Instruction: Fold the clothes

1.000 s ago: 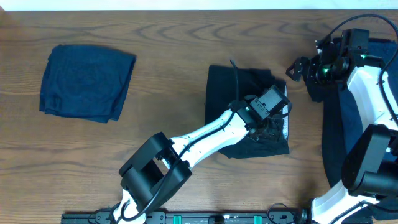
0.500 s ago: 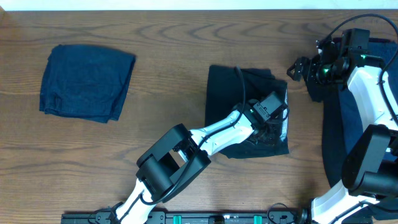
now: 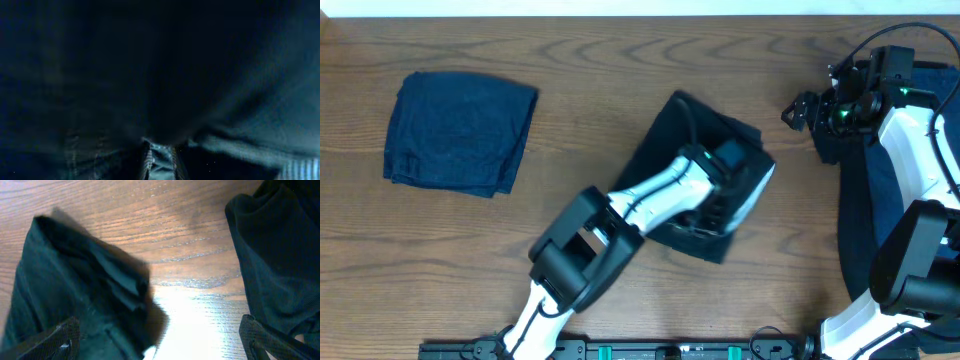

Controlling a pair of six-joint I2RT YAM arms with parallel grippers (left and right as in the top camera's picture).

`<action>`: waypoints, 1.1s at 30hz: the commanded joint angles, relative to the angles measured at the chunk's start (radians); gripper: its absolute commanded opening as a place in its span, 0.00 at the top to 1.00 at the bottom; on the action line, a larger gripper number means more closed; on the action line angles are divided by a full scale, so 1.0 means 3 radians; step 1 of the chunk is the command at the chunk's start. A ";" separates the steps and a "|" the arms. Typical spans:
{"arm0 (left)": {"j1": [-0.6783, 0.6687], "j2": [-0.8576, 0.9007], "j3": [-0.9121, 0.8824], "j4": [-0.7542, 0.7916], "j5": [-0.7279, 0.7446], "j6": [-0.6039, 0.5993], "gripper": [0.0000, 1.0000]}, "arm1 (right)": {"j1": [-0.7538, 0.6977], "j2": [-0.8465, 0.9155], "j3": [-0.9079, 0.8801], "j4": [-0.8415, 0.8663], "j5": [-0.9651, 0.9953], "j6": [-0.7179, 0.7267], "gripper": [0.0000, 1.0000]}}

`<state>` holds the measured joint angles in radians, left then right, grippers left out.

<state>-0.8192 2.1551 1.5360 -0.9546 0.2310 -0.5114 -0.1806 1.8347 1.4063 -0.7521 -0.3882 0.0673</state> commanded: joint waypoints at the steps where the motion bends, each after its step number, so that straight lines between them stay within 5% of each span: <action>1: 0.0346 0.0200 -0.0159 -0.0173 -0.1058 0.0084 0.82 | -0.0005 0.0000 0.0031 -0.0009 -0.0001 -0.0006 0.01; 6: 0.0797 0.0198 -0.0153 -0.0230 -0.1575 0.0109 0.81 | -0.0005 0.0000 0.0031 -0.0009 -0.0001 -0.0006 0.01; 18: 0.1497 -0.0137 0.0596 -0.0797 -0.1578 0.0107 0.81 | -0.0005 0.0000 0.0031 -0.0009 -0.0001 -0.0006 0.01; 24: 0.1494 -0.0651 0.0662 -0.0806 -0.1232 0.0029 0.82 | -0.0005 0.0000 0.0031 -0.0009 -0.0001 -0.0006 0.01; 26: 0.1497 -0.0736 0.0662 -0.0815 -0.1096 0.0024 0.94 | -0.0005 0.0000 0.0031 -0.0009 -0.0001 -0.0006 0.01; 33: 0.1493 -0.0755 0.0465 -0.0963 -0.0573 -0.0047 0.94 | -0.0005 0.0000 0.0031 -0.0009 -0.0001 -0.0006 0.01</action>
<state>-0.3702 1.9114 1.7168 -1.2331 -0.0265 -0.5072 -0.1806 1.8347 1.4063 -0.7521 -0.3882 0.0673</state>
